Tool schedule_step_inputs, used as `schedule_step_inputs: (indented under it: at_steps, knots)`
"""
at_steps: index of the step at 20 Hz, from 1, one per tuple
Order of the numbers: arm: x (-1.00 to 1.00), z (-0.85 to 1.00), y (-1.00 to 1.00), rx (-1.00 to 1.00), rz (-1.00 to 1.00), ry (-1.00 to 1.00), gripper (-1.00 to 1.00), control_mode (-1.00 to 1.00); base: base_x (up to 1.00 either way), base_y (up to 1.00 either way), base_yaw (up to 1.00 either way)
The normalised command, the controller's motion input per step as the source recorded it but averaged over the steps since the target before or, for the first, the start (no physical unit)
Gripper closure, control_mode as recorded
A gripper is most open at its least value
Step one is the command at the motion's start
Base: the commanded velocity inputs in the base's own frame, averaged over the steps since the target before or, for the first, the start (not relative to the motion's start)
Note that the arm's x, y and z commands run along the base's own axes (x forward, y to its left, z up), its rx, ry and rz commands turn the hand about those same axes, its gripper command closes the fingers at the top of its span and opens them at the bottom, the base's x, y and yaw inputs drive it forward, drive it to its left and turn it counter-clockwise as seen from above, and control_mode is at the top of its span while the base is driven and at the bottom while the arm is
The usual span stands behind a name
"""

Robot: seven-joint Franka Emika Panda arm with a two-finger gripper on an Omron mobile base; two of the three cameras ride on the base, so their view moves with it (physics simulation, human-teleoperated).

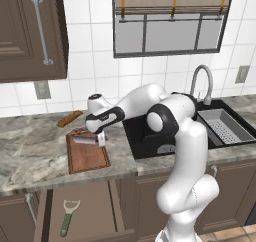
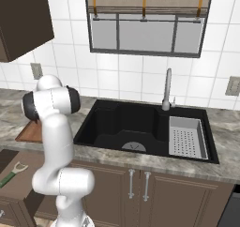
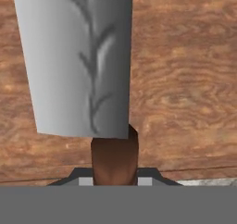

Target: Open the drawer on the left and place the cutting tools on the cutting board.

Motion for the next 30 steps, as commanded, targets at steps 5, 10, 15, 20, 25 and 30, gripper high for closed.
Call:
schedule_step_inputs:
  at_steps: [5,10,15,20,25,30]
  knots:
    - [0.15,0.0,0.0,0.0,0.14,0.0,1.0,-1.0,0.0,0.0,0.0]
    - [0.05,0.0,0.03,0.0,0.09,0.0,1.0,-1.0,0.0,0.0,0.0]
    - [0.0,0.0,0.04,0.0,0.02,0.0,1.0,-1.0,0.0,0.0,0.0]
    - [0.0,0.03,0.08,0.0,0.0,0.0,1.0,-1.0,0.0,0.0,0.0]
    - [0.0,0.09,0.01,0.0,0.0,0.0,1.0,-1.0,0.0,0.0,0.0]
    - [0.01,0.0,0.03,0.0,0.0,0.0,1.0,-1.0,0.0,0.0,0.0]
